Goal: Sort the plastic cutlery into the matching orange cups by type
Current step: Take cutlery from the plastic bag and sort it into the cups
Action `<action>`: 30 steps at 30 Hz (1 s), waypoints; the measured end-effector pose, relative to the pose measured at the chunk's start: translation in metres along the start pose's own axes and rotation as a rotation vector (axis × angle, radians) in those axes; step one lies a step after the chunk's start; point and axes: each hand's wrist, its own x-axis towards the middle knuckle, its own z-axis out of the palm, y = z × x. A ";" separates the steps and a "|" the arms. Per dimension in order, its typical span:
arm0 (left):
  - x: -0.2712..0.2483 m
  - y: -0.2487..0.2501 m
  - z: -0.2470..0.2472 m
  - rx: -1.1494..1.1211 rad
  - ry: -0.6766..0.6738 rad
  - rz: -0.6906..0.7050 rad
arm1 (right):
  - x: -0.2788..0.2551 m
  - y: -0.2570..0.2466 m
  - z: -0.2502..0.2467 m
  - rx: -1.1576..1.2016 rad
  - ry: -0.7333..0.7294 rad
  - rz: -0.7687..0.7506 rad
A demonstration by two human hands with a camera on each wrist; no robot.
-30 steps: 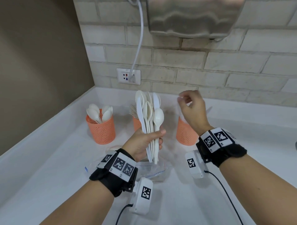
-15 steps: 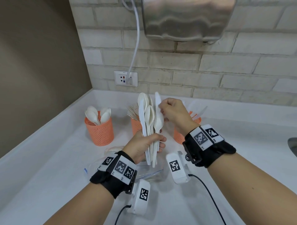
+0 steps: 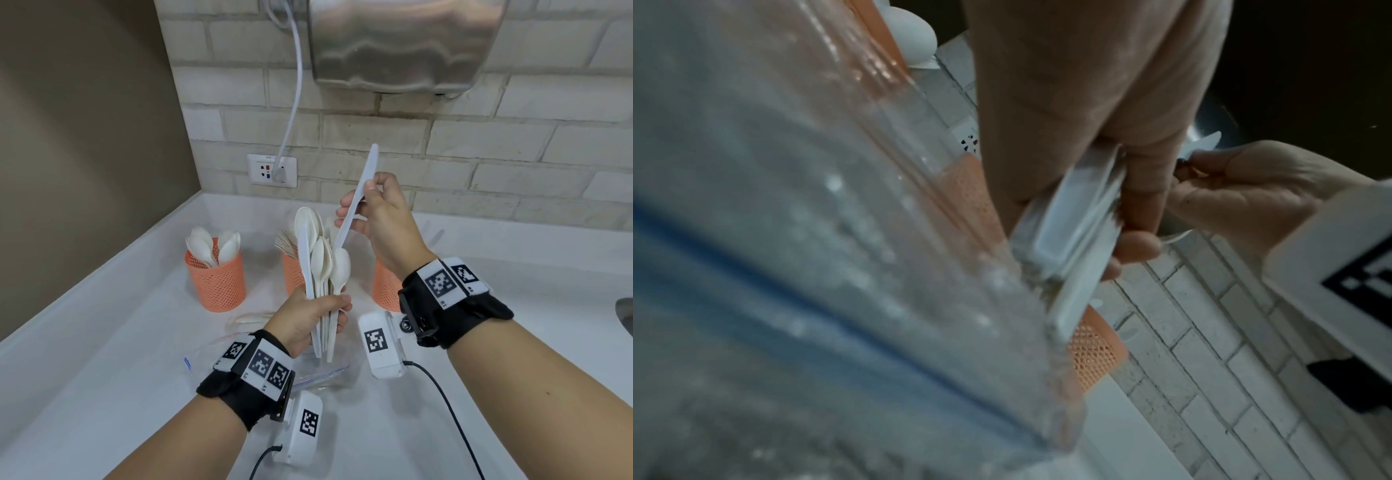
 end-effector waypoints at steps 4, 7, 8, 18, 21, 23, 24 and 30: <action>-0.001 -0.002 0.000 0.040 0.012 -0.006 | -0.003 0.001 -0.002 0.063 0.065 -0.057; -0.002 -0.002 0.001 0.060 0.036 -0.001 | 0.000 -0.014 -0.002 0.083 0.154 -0.164; -0.002 -0.002 0.001 0.066 0.060 0.005 | -0.001 -0.019 -0.002 0.064 0.145 -0.175; 0.009 -0.007 0.010 0.220 0.364 0.114 | -0.043 0.015 0.023 -0.909 -0.102 -0.093; 0.011 -0.009 0.013 0.281 0.438 0.156 | -0.048 0.016 0.031 -1.121 -0.073 -0.098; 0.010 -0.008 0.015 0.319 0.451 0.178 | -0.049 0.016 0.034 -1.183 -0.106 -0.093; 0.009 -0.008 0.016 0.325 0.445 0.179 | -0.049 0.017 0.034 -1.139 -0.125 -0.071; 0.004 -0.005 0.006 0.155 0.320 0.194 | -0.034 0.011 0.021 -0.454 -0.118 0.160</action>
